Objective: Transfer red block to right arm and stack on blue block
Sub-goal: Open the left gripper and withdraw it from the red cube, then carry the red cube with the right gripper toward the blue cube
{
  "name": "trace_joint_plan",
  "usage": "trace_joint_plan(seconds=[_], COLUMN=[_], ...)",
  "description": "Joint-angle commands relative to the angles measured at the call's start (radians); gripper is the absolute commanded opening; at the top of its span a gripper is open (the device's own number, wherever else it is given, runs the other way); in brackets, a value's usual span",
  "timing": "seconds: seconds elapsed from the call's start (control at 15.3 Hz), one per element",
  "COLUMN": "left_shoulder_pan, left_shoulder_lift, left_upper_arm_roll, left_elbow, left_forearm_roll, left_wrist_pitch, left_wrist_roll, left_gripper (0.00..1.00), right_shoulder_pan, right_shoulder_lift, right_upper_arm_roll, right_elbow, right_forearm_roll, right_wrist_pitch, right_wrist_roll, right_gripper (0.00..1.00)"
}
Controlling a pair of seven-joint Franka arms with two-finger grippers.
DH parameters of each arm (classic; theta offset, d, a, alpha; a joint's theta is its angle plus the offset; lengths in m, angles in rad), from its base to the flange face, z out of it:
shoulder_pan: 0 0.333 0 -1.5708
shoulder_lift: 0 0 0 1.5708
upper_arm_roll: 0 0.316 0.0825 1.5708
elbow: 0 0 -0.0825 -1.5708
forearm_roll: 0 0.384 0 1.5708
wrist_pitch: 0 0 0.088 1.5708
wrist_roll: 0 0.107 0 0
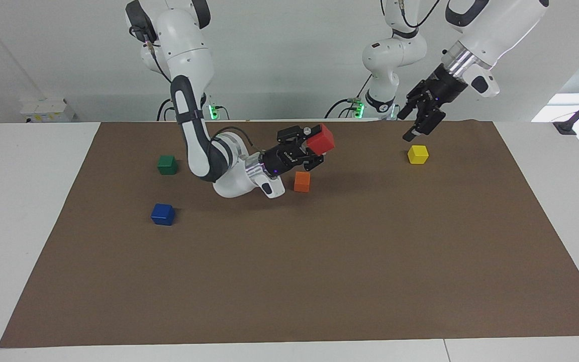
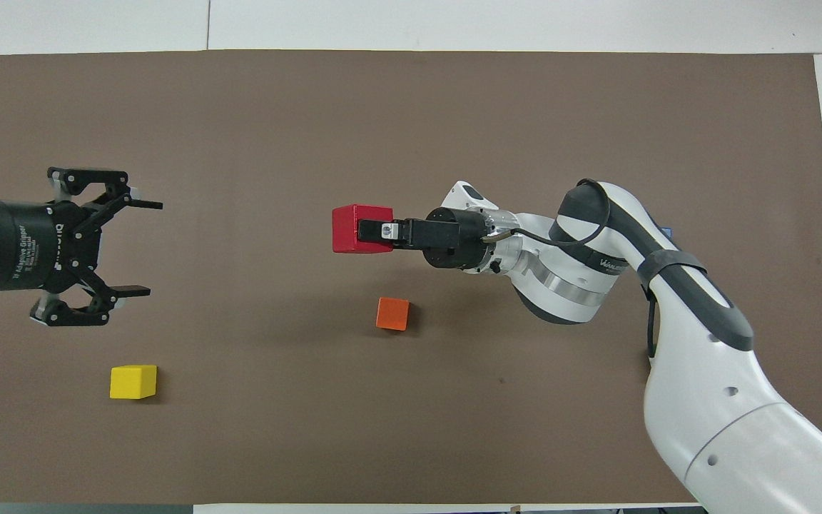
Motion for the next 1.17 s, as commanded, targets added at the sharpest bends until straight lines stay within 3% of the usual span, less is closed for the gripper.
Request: trace_joint_plan(seconds=[0.0, 0.2, 0.39, 0.59, 0.72, 0.85, 0.98, 1.11], left_shoulder_pan=[0.056, 0.115, 0.111, 0.102, 0.097, -0.019, -0.197, -0.214], left_shoulder_lift=[-0.002, -0.001, 0.022, 0.206, 0.278, 0.318, 0.305, 0.276], left_upper_arm_roll=[-0.011, -0.011, -0.011, -0.011, -0.011, 0.056, 0.258, 0.293], left_elbow=[0.011, 0.015, 0.031, 0.258, 0.343, 0.365, 0.359, 0.329], left_forearm_roll=[0.156, 0.259, 0.342, 0.414, 0.446, 0.513, 0.518, 0.518], left_wrist_pitch=[-0.028, -0.058, -0.087, -0.218, -0.249, -0.249, -0.261, -0.342], left_wrist_roll=[0.219, 0.465, 0.618, 0.688, 0.691, 0.721, 0.840, 0.985], left_gripper=[1.00, 1.00, 1.00, 1.00, 1.00, 1.00, 1.00, 1.00], right_shoulder_pan=[-0.041, -0.096, -0.159, -0.186, -0.223, -0.249, -0.269, -0.277], right_shoulder_lift=[-0.101, -0.161, -0.288, -0.380, -0.409, -0.441, -0.478, -0.509], right_upper_arm_roll=[0.006, 0.006, 0.006, 0.006, 0.004, 0.004, 0.003, 0.003], right_elbow=[-0.058, -0.076, -0.084, -0.072, -0.056, -0.047, -0.038, -0.032], right_forearm_roll=[-0.120, -0.276, -0.511, -0.701, -0.829, -0.987, -1.163, -1.333], right_wrist_pitch=[0.112, 0.201, 0.323, 0.408, 0.405, 0.402, 0.401, 0.397], right_wrist_roll=[0.041, 0.084, 0.228, 0.380, 0.441, 0.495, 0.559, 0.624], right_gripper=[0.00, 0.00, 0.00, 0.00, 0.00, 0.00, 0.00, 0.00])
